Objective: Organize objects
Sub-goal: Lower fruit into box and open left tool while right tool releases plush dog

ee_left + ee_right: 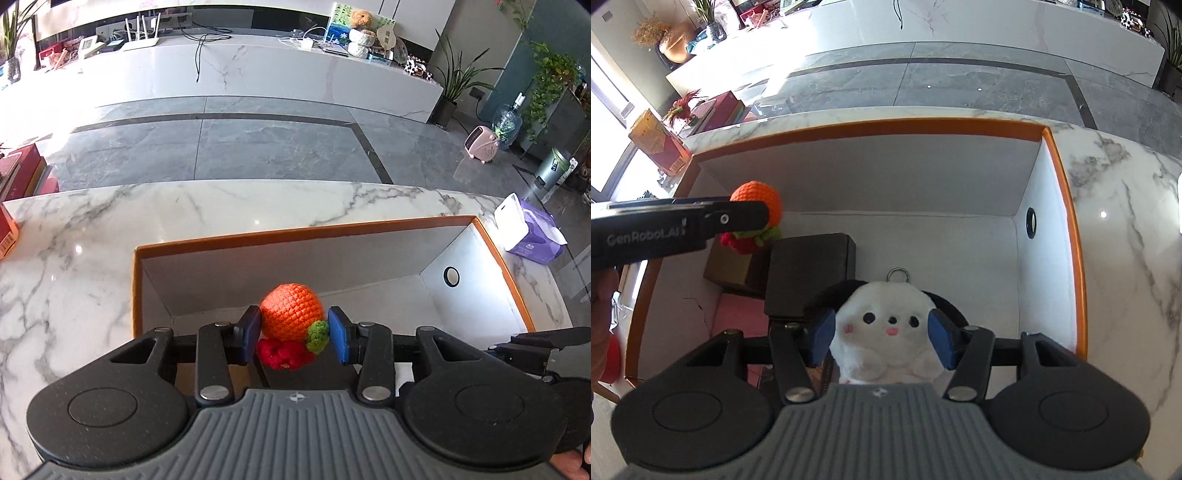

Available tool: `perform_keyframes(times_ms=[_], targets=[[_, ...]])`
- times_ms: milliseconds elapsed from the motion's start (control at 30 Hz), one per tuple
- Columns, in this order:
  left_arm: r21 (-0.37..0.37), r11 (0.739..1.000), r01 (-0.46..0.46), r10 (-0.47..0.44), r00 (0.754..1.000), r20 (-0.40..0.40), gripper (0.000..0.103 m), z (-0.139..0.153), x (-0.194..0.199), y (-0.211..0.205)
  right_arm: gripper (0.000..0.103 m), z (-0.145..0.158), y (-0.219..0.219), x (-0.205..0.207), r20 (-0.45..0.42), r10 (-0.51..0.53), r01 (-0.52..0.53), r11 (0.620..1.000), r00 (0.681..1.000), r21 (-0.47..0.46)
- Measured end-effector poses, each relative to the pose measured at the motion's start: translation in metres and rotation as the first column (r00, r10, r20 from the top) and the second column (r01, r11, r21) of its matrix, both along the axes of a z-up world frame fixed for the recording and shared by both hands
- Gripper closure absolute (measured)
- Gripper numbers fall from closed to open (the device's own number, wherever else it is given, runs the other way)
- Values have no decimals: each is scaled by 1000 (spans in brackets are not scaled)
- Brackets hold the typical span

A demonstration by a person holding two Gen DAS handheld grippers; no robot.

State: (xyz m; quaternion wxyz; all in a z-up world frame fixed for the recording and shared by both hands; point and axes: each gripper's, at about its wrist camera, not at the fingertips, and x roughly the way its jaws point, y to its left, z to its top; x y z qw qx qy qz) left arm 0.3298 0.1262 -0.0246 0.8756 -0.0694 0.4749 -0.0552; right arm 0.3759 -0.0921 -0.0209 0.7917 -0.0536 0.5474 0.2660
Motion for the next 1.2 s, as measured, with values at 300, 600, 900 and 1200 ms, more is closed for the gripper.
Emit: perform_keyframes(times_ms=[300, 600, 900, 1200], targets=[[103, 994, 41, -39, 999, -20, 56, -21, 12, -16, 51, -10, -14, 8, -159, -32, 42, 997, 987, 61], [190, 981, 40, -40, 999, -1, 52, -29, 15, -25, 50, -10, -12, 2, -137, 2, 7, 998, 991, 66], [162, 987, 6, -12, 999, 38, 56, -16, 4, -14, 48, -13, -15, 1, -135, 12, 0, 996, 991, 86], [195, 980, 37, -52, 996, 70, 90, -25, 14, -30, 46, -14, -17, -1, -129, 11, 1, 996, 992, 94]])
